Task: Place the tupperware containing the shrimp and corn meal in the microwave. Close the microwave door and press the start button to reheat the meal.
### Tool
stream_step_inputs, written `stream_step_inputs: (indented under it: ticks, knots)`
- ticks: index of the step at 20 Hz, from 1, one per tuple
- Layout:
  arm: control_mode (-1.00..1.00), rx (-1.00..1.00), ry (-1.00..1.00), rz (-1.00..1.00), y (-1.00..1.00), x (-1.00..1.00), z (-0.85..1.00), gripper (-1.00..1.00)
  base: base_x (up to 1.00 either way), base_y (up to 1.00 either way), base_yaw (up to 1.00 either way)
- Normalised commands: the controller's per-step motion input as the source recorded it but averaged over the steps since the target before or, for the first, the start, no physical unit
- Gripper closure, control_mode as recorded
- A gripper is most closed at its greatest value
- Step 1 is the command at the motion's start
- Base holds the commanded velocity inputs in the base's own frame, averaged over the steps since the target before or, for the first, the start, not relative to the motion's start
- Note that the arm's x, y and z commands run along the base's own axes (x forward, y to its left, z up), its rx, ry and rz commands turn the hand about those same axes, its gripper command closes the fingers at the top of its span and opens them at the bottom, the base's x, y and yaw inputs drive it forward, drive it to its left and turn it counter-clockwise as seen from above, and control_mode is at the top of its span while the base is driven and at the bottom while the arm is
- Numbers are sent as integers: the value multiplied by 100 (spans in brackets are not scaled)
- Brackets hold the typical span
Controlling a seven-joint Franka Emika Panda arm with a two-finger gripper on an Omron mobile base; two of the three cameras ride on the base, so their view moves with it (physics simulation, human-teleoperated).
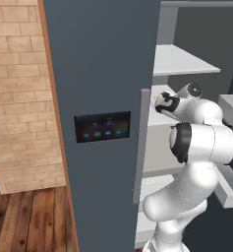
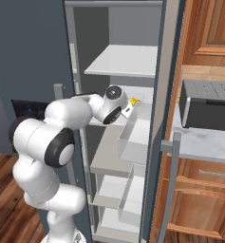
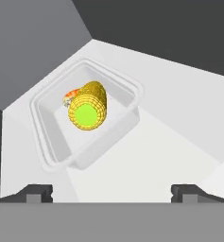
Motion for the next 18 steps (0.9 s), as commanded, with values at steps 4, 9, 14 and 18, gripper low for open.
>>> stream_step_inputs:
  ticks: [4,9,14,18]
  knots:
    - [-100,0,0,0,-14,31,-12,-100,0,0,0]
    - [-100,0,0,0,-12,31,-18,-100,0,0,0]
    - [-100,0,0,0,-2,33,-30,-100,0,0,0]
    - [-100,0,0,0,-5,38,-30,-100,0,0,0]
